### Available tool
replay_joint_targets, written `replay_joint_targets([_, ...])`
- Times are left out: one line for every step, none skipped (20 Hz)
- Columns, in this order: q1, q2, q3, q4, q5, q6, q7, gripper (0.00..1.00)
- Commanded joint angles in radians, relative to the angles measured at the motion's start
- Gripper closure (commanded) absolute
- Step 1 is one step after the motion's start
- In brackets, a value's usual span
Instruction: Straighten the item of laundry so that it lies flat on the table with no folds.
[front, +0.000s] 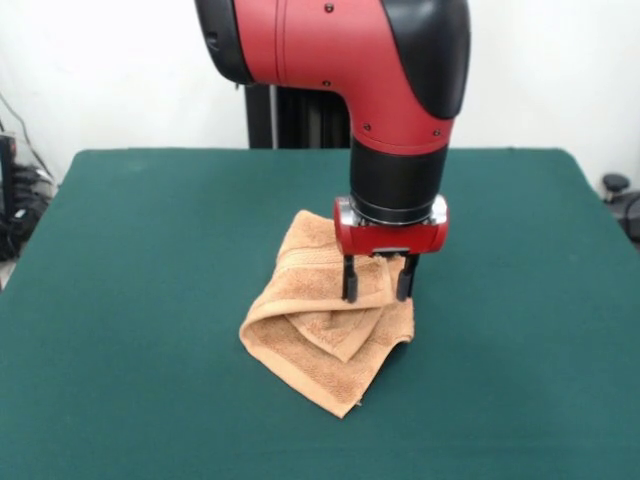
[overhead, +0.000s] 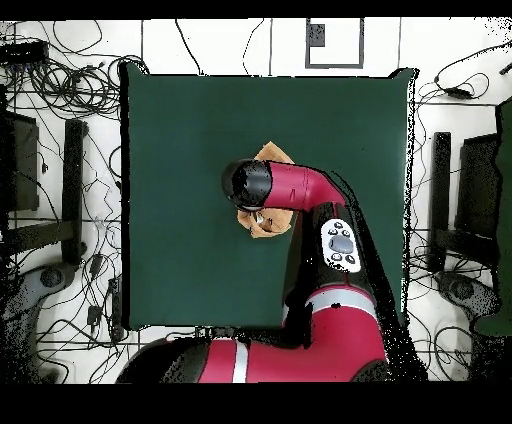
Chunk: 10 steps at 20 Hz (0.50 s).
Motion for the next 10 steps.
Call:
replay_joint_targets([0.005, 0.002, 0.08, 0.092, -0.051, 0.031, 0.029, 0.0])
replay_joint_targets([0.006, 0.002, 0.079, 0.097, -0.051, 0.024, 0.032, 0.0])
replay_joint_targets([0.006, 0.0, 0.079, 0.103, -0.052, 0.018, 0.035, 0.0])
replay_joint_targets([0.007, 0.0, 0.078, 0.109, -0.053, 0.01, 0.038, 0.0])
replay_joint_targets([0.007, -0.003, 0.078, 0.115, -0.054, 0.005, 0.041, 0.0])
replay_joint_targets([0.008, -0.004, 0.078, 0.122, -0.055, -0.002, 0.042, 0.0])
replay_joint_targets([0.008, -0.006, 0.078, 0.129, -0.056, -0.009, 0.044, 0.0])
replay_joint_targets([0.008, -0.008, 0.078, 0.134, -0.057, -0.014, 0.045, 0.0])
replay_joint_targets([0.008, -0.01, 0.078, 0.137, -0.057, -0.015, 0.045, 0.0])
replay_joint_targets([0.009, -0.012, 0.077, 0.142, -0.058, -0.018, 0.047, 0.0])
